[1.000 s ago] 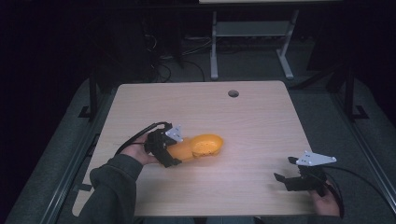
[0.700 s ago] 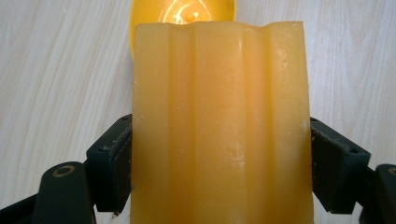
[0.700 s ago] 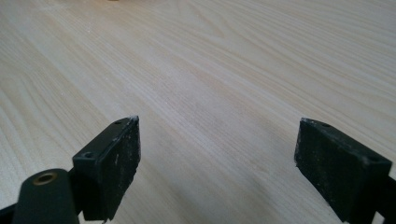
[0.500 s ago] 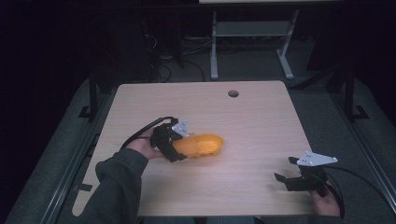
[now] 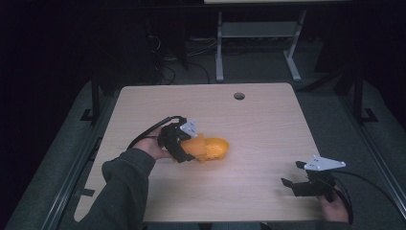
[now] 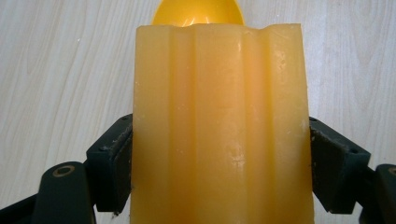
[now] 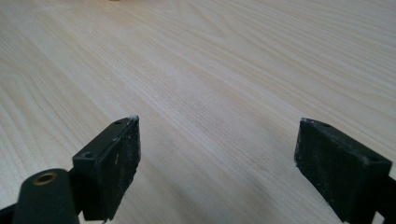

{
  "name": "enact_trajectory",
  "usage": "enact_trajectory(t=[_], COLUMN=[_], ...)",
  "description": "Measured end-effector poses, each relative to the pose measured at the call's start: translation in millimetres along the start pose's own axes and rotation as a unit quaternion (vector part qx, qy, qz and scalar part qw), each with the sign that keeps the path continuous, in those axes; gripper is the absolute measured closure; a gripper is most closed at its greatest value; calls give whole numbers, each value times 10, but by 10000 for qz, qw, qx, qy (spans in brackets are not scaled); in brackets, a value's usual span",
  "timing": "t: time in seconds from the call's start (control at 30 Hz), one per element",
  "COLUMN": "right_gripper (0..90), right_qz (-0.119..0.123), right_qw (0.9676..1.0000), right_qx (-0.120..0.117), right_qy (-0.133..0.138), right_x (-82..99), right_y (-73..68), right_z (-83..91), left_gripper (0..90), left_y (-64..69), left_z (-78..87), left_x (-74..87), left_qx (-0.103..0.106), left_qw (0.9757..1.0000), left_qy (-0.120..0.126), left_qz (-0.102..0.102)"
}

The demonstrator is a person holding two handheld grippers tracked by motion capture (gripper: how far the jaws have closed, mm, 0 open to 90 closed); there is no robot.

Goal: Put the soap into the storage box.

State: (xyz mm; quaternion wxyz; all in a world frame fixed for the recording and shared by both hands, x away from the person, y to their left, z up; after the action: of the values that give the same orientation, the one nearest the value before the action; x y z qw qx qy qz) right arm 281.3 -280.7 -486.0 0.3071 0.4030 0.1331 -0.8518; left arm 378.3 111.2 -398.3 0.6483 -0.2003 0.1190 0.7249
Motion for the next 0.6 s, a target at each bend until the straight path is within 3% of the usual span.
enact_trajectory(t=[0.2,0.6], right_gripper=[139,139], right_qz=[10,12], right_qw=[10000,10000], right_qx=[0,-9], right_qy=[4,32], right_x=[-1,-4], right_y=[-6,-6], right_z=[2,7], left_gripper=[208,208], left_y=[-30,-66], left_z=[-7,-53], left_x=[-57,-172], left_qx=[33,63], left_qw=[9999,9999], left_qy=[113,66], left_qz=[-12,-136])
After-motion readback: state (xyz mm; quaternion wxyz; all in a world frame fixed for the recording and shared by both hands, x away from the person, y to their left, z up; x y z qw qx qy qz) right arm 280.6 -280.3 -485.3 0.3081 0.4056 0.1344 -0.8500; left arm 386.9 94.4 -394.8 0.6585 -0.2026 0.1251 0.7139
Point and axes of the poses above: each handheld gripper's, and its own axes: z roughly backward along the jaws, x roughly out of its underside, y roughly to its right, the point moved 4 cm from there along -z, roughly forward along the jaws, and after that the axes turned 2 degrees about x, right-handed, at the moved point
